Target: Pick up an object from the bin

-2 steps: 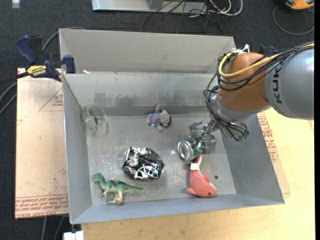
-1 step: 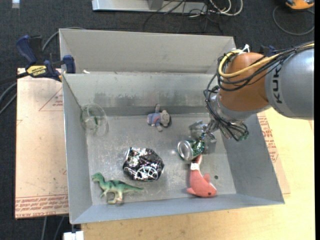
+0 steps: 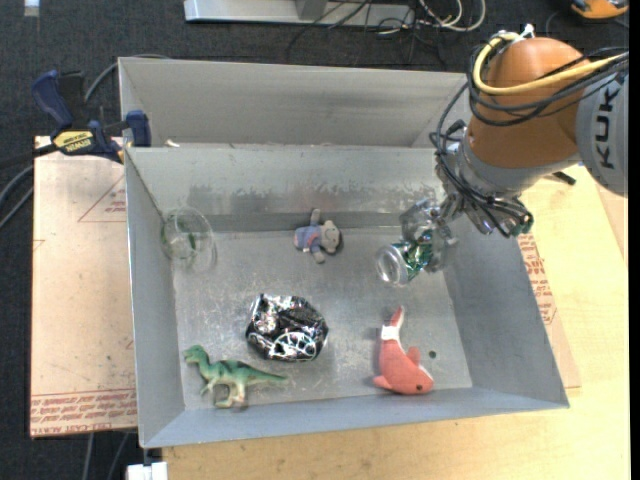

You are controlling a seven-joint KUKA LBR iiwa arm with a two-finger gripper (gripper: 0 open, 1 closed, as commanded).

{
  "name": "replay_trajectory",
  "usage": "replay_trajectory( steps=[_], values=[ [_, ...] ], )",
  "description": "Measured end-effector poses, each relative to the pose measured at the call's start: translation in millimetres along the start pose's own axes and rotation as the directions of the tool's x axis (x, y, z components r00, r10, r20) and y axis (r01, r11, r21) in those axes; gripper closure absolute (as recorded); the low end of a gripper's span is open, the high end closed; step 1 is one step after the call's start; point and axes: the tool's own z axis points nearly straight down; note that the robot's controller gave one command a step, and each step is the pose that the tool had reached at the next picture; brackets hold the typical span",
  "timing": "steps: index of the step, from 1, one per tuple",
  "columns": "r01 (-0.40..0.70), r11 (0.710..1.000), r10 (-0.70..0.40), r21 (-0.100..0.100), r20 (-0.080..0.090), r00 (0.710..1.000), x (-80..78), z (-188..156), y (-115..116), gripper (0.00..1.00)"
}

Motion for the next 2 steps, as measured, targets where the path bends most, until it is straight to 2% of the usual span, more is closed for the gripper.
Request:
replay_trajectory(
  steps=[1,2],
  values=[
    [-0.025,1.0,0.025,0.001,0.002,1.0,1.0,-5.7,-6.6,1.0],
    [-0.074,0.997,0.074,0.001,0.008,0.997,-9.5,-37.0,7.6,1.0]
  ],
)
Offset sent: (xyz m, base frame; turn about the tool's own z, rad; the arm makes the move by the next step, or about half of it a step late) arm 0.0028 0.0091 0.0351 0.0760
